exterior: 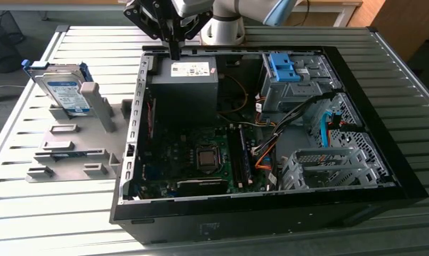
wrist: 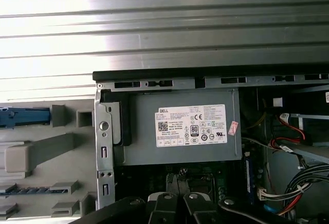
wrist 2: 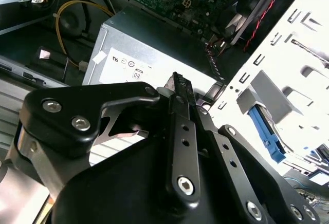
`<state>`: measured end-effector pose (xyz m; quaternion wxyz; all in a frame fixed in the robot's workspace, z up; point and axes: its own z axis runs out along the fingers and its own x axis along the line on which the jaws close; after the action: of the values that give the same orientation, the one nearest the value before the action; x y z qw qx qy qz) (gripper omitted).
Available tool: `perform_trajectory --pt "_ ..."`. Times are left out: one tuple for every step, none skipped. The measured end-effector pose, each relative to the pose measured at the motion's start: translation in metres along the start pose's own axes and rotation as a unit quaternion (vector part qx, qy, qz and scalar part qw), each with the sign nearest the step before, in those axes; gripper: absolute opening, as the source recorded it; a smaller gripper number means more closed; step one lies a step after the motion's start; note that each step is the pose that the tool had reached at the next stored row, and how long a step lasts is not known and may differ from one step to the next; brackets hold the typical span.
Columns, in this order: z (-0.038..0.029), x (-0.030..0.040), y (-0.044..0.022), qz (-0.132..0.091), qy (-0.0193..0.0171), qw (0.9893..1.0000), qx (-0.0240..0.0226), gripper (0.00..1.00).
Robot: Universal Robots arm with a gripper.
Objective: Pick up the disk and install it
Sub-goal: 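Reach for the disk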
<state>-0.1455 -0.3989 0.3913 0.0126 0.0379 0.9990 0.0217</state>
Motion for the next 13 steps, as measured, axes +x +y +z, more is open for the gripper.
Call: perform_trajectory --pt "0.0 0.0003 0.0 0.0 0.0 1.0 0.0 0.11" --pt "0.0 0.0005 0.0 0.0 0.0 1.0 0.0 0.11" --pt "0.0001 0.0007 -0.0001 0.0 0.0 1.0 0.0 0.11" --pt "0.0001 0.0009 -0.0001 0.0 0.0 1.0 0.0 0.11" --pt "0.0002 0.0012 -0.0001 0.0 0.0 1.0 0.0 0.11" --pt "0.0002 0.0014 -0.0001 0.0 0.0 1.0 0.0 0.11" --pt "0.0002 0.0016 -0.0001 0.0 0.0 1.0 0.0 0.11" --pt "0.0003 0.0018 -0.0001 0.0 0.0 1.0 0.0 0.11" --pt "0.0003 0.002 -0.0002 0.0 0.0 1.0 0.0 0.11" --pt "0.0004 0.0022 -0.0002 0.0 0.0 1.0 0.0 0.11" --pt "0.0004 0.0025 -0.0002 0.0 0.0 1.0 0.0 0.11" --pt "0.0004 0.0026 -0.0002 0.0 0.0 1.0 0.0 0.11" --pt "0.0004 0.0029 -0.0002 0.0 0.0 1.0 0.0 0.11"
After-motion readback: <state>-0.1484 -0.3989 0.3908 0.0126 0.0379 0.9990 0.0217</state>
